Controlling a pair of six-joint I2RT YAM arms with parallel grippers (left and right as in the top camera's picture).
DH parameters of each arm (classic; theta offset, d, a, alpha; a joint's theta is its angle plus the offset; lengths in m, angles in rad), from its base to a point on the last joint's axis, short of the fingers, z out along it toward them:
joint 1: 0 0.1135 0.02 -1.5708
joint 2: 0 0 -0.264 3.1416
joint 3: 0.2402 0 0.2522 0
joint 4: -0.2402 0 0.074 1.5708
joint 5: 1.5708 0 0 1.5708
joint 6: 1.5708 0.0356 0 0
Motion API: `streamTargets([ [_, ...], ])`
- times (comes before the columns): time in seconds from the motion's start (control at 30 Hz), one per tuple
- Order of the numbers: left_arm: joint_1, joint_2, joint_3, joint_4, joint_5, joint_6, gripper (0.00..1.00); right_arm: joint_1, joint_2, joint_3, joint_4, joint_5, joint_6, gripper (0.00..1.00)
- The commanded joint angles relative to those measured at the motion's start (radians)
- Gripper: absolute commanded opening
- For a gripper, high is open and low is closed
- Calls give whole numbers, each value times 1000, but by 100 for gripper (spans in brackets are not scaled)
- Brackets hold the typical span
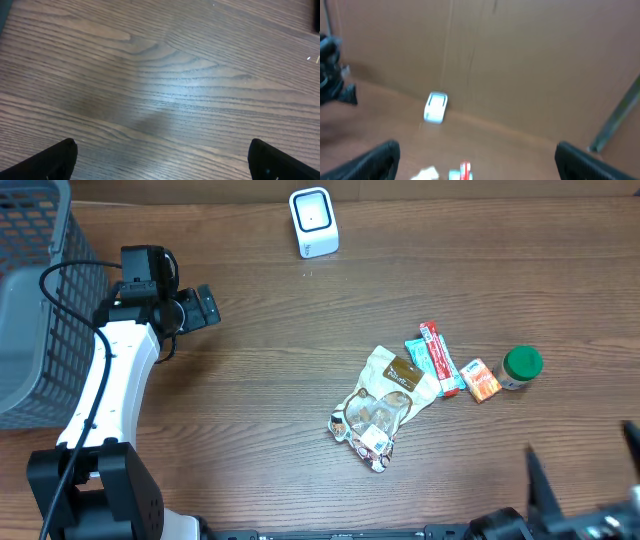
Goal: Scan the item barcode
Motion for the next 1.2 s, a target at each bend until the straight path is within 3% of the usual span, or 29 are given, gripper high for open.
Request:
streamTargets([
  [0.0,2,2,14,2,-10,-2,100,-41,-85,-192,142,-86,11,100],
  [0.13,2,2,14,1,-10,-2,100,-84,-167,-467,487,-182,17,100],
  [0.3,2,1,14,1,-10,-2,100,-110,-232,-794,962,-201,163,100],
  [0.47,2,1,14,2,-10,-2,100,-116,-275,-1049,1225,-199,301,100],
  [0.67,2,2,14,2,-10,-2,100,-116,-275,-1194,1282,-198,368,100],
  [1.0,2,1,14,1,-10,-2,100,-116,-275,-1195,922,-197,366,100],
  [1.17,2,1,14,2,-10,-2,100,-116,-275,-1195,931,-190,365,100],
])
